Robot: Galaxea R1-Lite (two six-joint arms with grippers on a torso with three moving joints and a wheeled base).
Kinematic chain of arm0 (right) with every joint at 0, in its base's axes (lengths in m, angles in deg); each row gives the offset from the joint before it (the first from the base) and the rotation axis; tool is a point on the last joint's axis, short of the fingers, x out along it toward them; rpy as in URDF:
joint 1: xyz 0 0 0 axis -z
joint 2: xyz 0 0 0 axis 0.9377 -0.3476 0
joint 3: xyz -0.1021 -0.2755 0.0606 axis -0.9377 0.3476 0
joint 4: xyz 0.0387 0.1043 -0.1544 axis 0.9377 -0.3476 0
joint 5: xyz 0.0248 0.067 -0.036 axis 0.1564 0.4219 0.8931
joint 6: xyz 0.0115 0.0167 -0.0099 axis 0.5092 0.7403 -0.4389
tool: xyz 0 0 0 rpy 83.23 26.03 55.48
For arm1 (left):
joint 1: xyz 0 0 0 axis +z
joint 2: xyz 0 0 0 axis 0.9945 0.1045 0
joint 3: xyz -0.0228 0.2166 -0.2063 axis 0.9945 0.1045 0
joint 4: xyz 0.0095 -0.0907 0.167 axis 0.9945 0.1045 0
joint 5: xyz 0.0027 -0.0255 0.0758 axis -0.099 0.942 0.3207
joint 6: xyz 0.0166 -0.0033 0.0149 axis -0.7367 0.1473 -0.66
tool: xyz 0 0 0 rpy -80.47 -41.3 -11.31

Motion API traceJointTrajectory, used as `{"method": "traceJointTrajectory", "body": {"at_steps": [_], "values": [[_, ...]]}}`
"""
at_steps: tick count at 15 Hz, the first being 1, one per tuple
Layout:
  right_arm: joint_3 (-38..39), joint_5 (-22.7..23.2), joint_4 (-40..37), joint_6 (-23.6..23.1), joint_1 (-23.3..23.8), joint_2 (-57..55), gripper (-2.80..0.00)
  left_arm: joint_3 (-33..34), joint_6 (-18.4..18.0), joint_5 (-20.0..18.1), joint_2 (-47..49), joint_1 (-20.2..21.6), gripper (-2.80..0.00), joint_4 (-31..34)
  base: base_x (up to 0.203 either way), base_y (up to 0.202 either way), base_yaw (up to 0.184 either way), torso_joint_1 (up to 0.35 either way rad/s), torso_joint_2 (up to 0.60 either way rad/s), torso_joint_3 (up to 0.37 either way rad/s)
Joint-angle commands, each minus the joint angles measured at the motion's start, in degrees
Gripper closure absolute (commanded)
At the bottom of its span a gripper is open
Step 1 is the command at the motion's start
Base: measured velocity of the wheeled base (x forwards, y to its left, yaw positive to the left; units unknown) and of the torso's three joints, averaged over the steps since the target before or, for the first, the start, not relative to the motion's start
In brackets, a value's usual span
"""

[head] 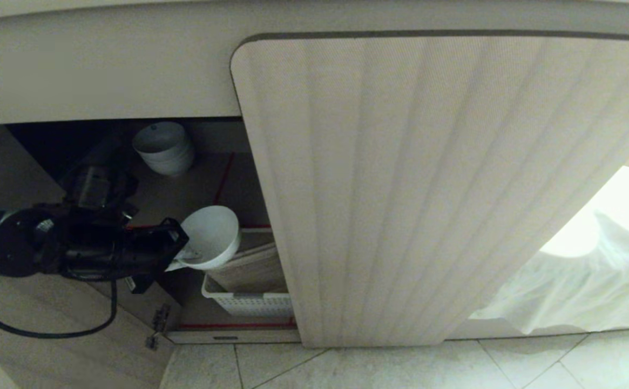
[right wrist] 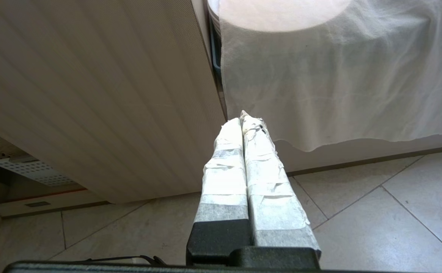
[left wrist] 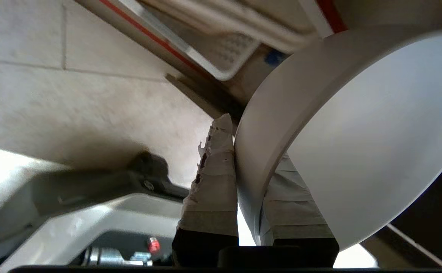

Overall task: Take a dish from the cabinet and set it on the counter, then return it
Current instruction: Put it back into the cabinet

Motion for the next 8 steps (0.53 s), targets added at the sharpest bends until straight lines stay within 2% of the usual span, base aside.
{"method": "traceJointTrajectory", "body": {"at_steps": [1,8], "values": [[0.0,0.0,0.0,0.1,0.0,-0.1,0.00,-0.8,0.2,0.7,1.0,0.0,0.00,-0.1,0.000,0.000,0.000,0.000,0.00,0.000],[-0.1,0.0,0.0,0.1,-0.1,-0.1,0.00,-5.4,0.4,1.0,0.9,0.0,0.00,0.1,0.000,0.000,0.000,0.000,0.00,0.000]]}}
